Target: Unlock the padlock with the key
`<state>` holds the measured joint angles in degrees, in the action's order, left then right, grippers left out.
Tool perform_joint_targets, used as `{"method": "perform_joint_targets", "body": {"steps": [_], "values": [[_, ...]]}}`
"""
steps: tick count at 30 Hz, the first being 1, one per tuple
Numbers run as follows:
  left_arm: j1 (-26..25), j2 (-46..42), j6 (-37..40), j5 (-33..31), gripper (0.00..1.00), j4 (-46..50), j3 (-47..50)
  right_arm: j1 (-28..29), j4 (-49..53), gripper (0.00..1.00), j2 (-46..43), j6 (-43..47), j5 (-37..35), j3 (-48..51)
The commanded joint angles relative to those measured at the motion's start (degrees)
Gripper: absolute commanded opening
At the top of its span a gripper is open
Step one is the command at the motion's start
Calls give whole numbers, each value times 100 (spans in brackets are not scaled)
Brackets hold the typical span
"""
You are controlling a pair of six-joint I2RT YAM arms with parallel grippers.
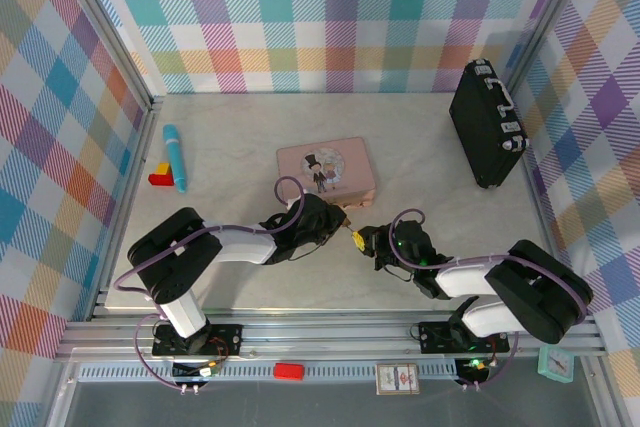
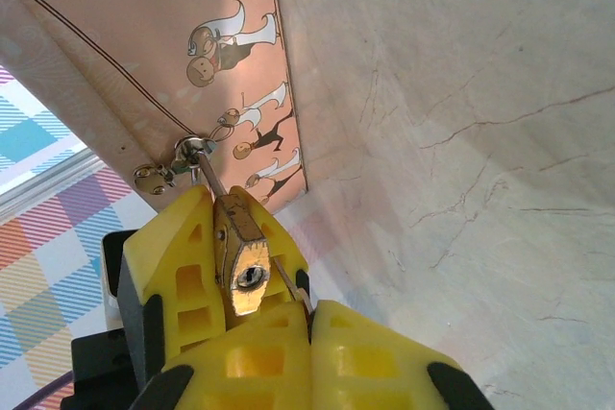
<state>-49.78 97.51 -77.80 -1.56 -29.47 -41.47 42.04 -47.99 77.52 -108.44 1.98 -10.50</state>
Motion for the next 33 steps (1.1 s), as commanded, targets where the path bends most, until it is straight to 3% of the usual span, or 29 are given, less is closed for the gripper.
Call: {"method": "perform_joint_targets", "body": {"steps": [1,10,33], "values": [[-146,-1,-99,235,0,-821,-89,24,-217,0,-57,24,-13,-60],[-146,-4,-112,218,0,-836,-63,22,231,0,-482,85,-136,-39],[-260,-13,-184,227,0,-897,-103,23,299,0,-417,122,-148,-119]]}}
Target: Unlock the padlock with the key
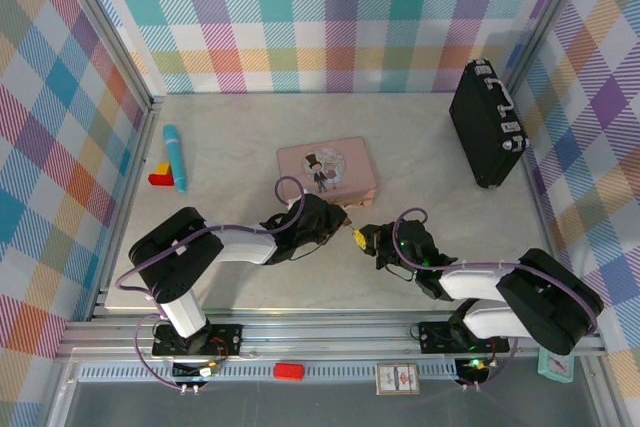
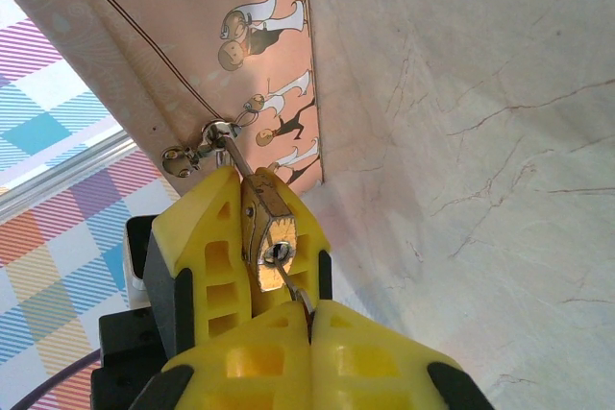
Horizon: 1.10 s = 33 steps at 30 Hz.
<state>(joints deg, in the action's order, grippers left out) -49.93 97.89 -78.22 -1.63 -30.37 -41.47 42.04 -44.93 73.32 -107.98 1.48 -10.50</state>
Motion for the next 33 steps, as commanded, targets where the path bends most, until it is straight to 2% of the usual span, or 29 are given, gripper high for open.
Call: {"method": "perform_joint_targets", "body": {"steps": [1,33], "values": [[-254,-50,-141,233,0,-766,-123,27,1,0,-10,80,-129,-110],[-412,-181,-71,136,0,-658,-179,26,50,0,-99,106,-112,-164]]}}
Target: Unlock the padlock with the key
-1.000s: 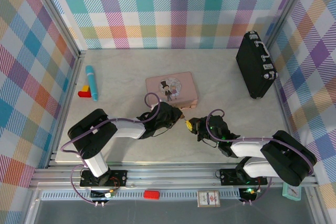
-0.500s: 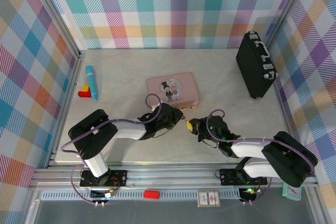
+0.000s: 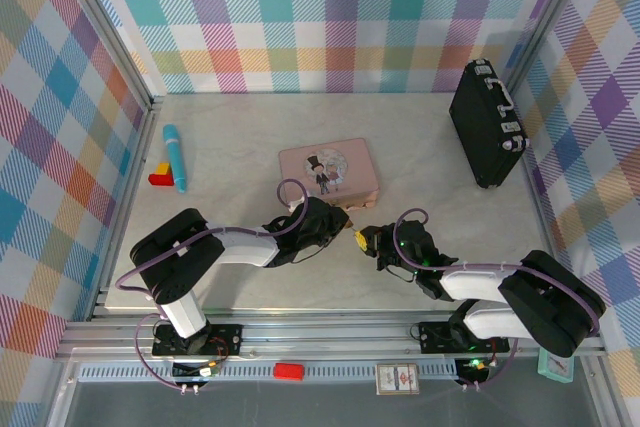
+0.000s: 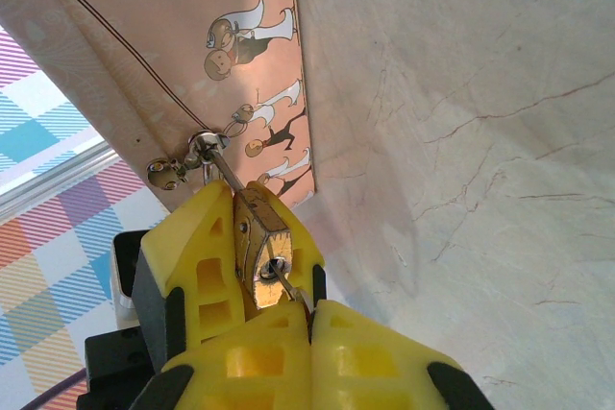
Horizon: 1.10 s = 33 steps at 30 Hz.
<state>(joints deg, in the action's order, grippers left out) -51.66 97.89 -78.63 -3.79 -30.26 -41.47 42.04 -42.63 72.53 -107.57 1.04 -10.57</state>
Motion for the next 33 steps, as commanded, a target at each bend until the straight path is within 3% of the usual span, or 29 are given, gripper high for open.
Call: {"method": "perform_joint_targets", "body": {"steps": [1,33], "values": [[-240,-170,-30,353,0,-672,-179,25,-184,0,-19,62,-69,-148],[-378,-45,-48,375,0,-753,-303,76,-420,0,217,73,72,-420]]}}
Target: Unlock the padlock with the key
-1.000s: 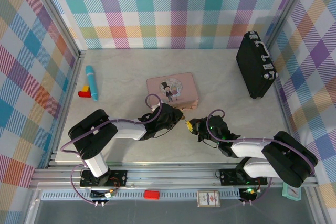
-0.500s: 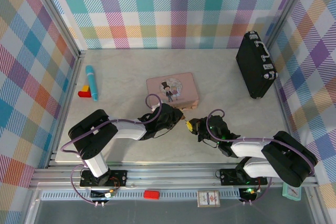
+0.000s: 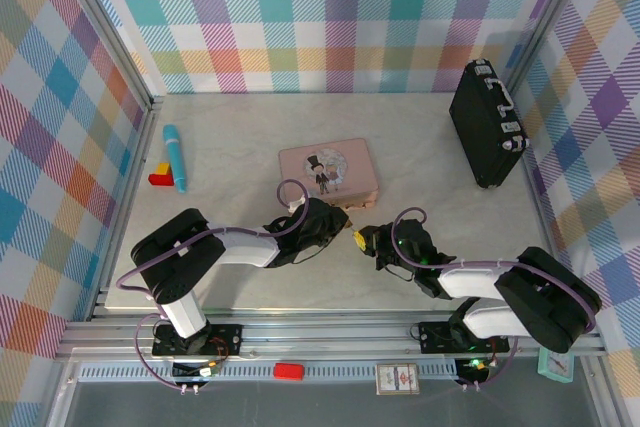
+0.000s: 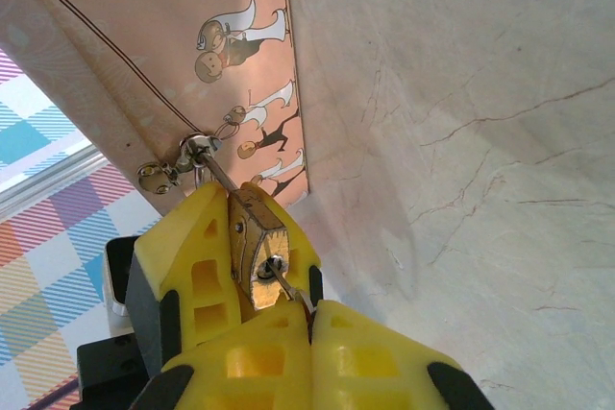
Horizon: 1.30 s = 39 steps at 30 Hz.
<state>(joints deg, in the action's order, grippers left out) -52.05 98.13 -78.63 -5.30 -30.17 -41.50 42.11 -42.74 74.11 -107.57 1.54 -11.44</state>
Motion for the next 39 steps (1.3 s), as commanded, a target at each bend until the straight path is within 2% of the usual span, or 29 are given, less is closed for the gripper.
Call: {"method": "perform_joint_targets", "body": {"steps": [1,20,25,34,39], "values": [[-341,-66,-52,517,0,-769,-292,73,-417,0,73,66,22,-332],[-358,-80,-91,530,0,-891,-229,146,-377,0,54,58,-179,-208],[-382,-177,-93,521,0,-926,-155,96,-59,0,-63,128,-251,-176],[-464,-311,-104,529,0,-980,-52,-92,-208,0,80,148,-146,-52],[-473,-331,-101,530,0,-1016,-51,-194,-659,0,377,47,13,9]]}}
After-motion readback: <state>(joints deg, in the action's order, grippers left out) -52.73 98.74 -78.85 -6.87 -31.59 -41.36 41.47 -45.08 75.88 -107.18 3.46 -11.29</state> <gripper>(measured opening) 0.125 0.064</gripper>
